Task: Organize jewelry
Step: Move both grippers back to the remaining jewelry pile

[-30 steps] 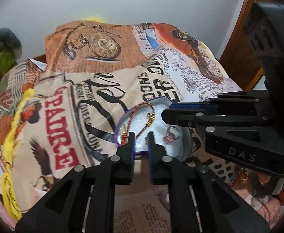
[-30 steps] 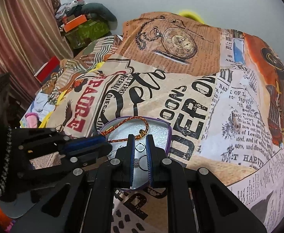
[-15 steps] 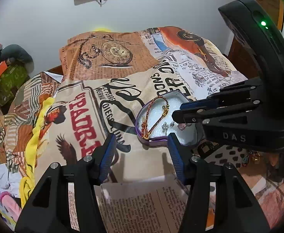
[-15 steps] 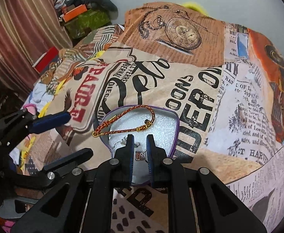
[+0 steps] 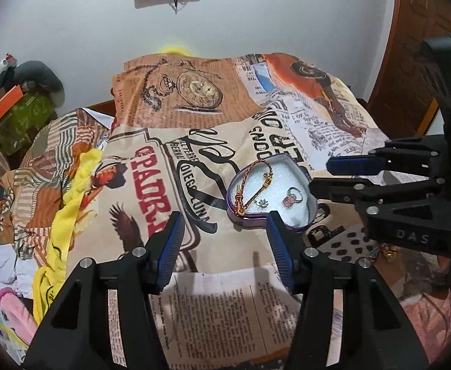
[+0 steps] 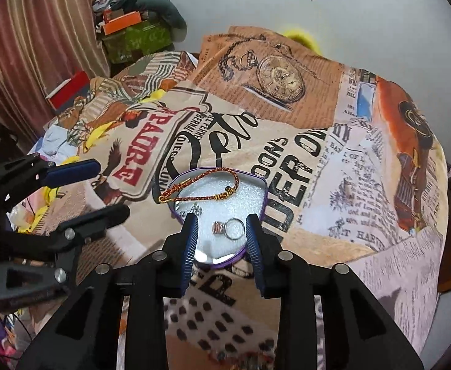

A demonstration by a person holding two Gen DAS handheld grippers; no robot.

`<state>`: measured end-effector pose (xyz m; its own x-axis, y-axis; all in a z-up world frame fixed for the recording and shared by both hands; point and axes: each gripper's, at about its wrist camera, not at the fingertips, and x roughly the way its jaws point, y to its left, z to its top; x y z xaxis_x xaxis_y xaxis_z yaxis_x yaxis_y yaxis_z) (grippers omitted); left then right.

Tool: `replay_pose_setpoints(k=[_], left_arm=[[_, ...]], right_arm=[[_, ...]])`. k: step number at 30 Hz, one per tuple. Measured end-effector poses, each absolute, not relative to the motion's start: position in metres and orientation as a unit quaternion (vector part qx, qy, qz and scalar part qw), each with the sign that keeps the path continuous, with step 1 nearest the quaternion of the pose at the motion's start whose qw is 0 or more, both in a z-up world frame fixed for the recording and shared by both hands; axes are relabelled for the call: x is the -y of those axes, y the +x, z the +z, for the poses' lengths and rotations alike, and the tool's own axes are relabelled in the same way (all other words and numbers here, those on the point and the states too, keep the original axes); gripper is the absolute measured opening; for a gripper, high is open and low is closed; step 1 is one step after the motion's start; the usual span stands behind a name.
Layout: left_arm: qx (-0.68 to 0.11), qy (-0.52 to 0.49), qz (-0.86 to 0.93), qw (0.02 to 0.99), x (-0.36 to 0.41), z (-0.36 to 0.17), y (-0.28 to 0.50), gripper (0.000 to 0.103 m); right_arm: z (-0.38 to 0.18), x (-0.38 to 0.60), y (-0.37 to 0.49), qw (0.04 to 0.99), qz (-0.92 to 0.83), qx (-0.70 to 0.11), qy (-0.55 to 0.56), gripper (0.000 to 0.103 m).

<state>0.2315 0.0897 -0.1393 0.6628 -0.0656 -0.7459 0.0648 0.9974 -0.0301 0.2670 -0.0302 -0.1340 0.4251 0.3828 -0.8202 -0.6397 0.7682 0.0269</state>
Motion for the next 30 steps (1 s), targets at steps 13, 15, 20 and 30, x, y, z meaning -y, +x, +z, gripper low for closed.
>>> replay_pose_setpoints(k=[13, 15, 20, 30], left_arm=[[-0.395, 0.012, -0.06, 0.917, -0.058, -0.114, 0.203, 0.054], [-0.395, 0.012, -0.068, 0.916, -0.051, -0.113, 0.199, 0.055], [-0.404, 0.008, -0.09, 0.91, -0.034, -0.117, 0.194, 0.056], [-0.441, 0.002, -0.141, 0.887, 0.006, -0.145, 0.185, 0.056]], right_arm=[[-0.105, 0.083, 0.234, 0.858, 0.283, -0.409, -0.128, 0.029], [-0.102, 0.093, 0.228, 0.862, 0.276, -0.406, -0.127, 0.029], [-0.105, 0.113, 0.219, 0.863, 0.268, -0.411, -0.124, 0.029], [-0.131, 0.145, 0.201, 0.858, 0.252, -0.431, -0.12, 0.03]])
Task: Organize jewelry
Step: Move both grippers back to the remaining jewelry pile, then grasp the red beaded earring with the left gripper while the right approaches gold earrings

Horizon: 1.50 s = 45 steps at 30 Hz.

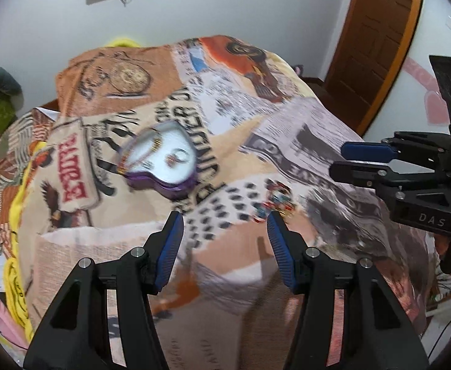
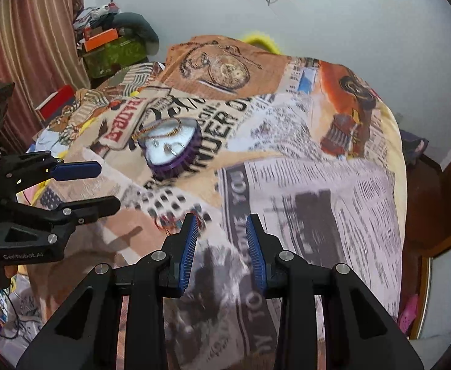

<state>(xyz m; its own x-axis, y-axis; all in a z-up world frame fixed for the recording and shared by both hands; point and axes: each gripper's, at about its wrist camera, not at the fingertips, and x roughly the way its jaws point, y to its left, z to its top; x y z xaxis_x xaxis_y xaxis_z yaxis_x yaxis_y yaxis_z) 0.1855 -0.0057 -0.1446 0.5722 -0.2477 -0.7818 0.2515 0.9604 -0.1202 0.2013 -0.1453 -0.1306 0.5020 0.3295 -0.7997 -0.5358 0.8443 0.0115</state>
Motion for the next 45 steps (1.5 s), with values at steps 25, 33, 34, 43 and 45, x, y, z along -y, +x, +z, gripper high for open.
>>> replay_pose_setpoints(k=[25, 33, 34, 43, 45], left_arm=[[-0.461, -0.005, -0.158, 0.873, 0.006, -0.178, 0.192, 0.019], [-0.461, 0.012, -0.172, 0.871, 0.019, -0.176, 0.196, 0.019], [-0.46, 0.015, -0.175, 0.87, 0.021, -0.175, 0.198, 0.019], [-0.465, 0.034, -0.193, 0.863, 0.038, -0.177, 0.215, 0.019], [-0.466, 0.034, -0.204, 0.86, 0.042, -0.178, 0.218, 0.019]], right_arm=[[-0.177, 0.113, 0.201, 0.817, 0.318, -0.463, -0.129, 0.03], [-0.176, 0.122, 0.196, 0.815, 0.325, -0.465, -0.114, 0.009], [-0.175, 0.123, 0.197, 0.815, 0.326, -0.466, -0.111, 0.009], [-0.172, 0.145, 0.193, 0.825, 0.308, -0.462, -0.107, 0.009], [-0.171, 0.147, 0.19, 0.828, 0.305, -0.458, -0.111, 0.009]])
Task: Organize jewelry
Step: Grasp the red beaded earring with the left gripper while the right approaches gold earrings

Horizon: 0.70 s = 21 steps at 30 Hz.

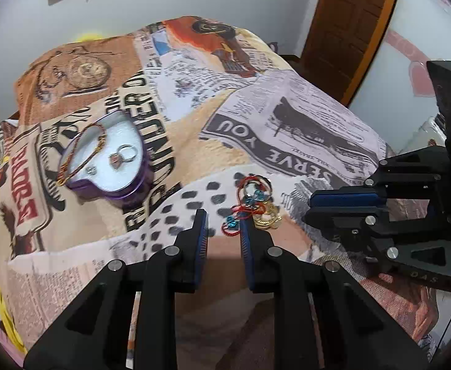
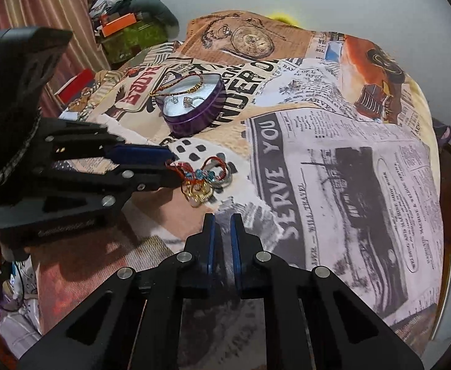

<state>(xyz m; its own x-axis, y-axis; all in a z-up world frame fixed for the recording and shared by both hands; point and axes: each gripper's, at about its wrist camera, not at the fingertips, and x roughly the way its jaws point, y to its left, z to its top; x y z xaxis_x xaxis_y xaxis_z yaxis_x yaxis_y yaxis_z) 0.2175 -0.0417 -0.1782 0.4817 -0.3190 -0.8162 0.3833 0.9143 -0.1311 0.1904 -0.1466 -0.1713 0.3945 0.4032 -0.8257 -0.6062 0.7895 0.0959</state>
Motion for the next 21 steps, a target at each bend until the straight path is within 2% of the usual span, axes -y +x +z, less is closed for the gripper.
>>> replay_pose_setpoints(k=[6, 8, 13, 17, 21], left_arm=[[-0.465, 0.045, -0.221, 0.856, 0.053, -0.18, 0.219, 0.018], [-0.464, 0.04, -0.223, 0.856, 0.053, -0.18, 0.219, 0.006], [-0.458, 0.005, -0.22, 0.862, 0.041, -0.178, 0.216, 0.006], [-0.443, -0.03, -0.208, 0.872, 0.022, -0.168, 0.211, 0.006], [-0.426, -0.041, -0.199, 0.882, 0.007, -0.154, 0.205, 0.006]], right_arm=[[-0.17, 0.152, 0.189, 0.824, 0.307, -0.465, -0.1, 0.013], [-0.17, 0.152, 0.19, 0.822, 0.309, -0.468, -0.092, 0.016], [-0.17, 0.149, 0.19, 0.822, 0.307, -0.47, -0.093, 0.021], [-0.169, 0.145, 0.19, 0.818, 0.315, -0.472, -0.092, 0.032], [-0.17, 0.14, 0.191, 0.819, 0.313, -0.471, -0.096, 0.032]])
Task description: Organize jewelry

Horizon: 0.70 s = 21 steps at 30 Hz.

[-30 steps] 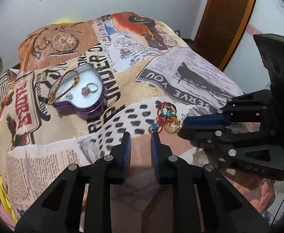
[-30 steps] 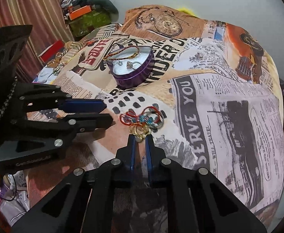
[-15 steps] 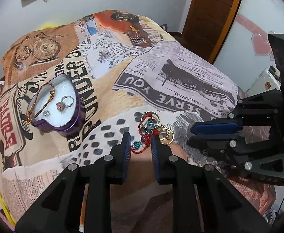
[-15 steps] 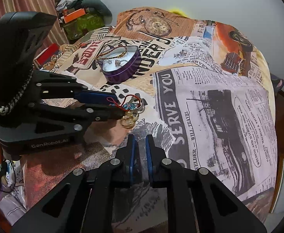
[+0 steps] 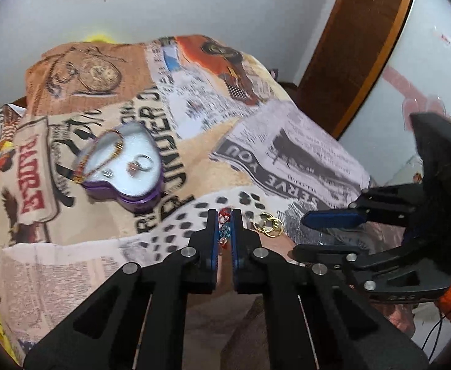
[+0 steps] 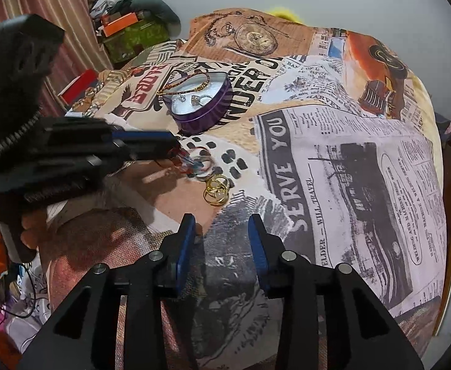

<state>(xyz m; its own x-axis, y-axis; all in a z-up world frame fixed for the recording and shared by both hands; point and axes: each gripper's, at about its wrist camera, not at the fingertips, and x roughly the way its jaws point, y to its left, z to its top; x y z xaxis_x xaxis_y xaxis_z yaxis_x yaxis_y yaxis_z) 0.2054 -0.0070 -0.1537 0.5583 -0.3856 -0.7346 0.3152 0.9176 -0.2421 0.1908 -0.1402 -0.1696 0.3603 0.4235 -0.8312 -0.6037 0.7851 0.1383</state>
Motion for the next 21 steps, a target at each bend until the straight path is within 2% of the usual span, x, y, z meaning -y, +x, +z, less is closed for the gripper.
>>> replay_pose_setpoints(k=[11, 21], left_arm=[[-0.401, -0.068, -0.186, 0.895, -0.028, -0.133, 0.181, 0.006], [-0.407, -0.08, -0.15, 0.898, -0.057, -0.146, 0.174, 0.006]], right_arm=[[-0.158, 0.123, 0.193, 0.824, 0.323, -0.459, -0.084, 0.032], [-0.169, 0.081, 0.211, 0.812, 0.318, -0.464, -0.157, 0.032]])
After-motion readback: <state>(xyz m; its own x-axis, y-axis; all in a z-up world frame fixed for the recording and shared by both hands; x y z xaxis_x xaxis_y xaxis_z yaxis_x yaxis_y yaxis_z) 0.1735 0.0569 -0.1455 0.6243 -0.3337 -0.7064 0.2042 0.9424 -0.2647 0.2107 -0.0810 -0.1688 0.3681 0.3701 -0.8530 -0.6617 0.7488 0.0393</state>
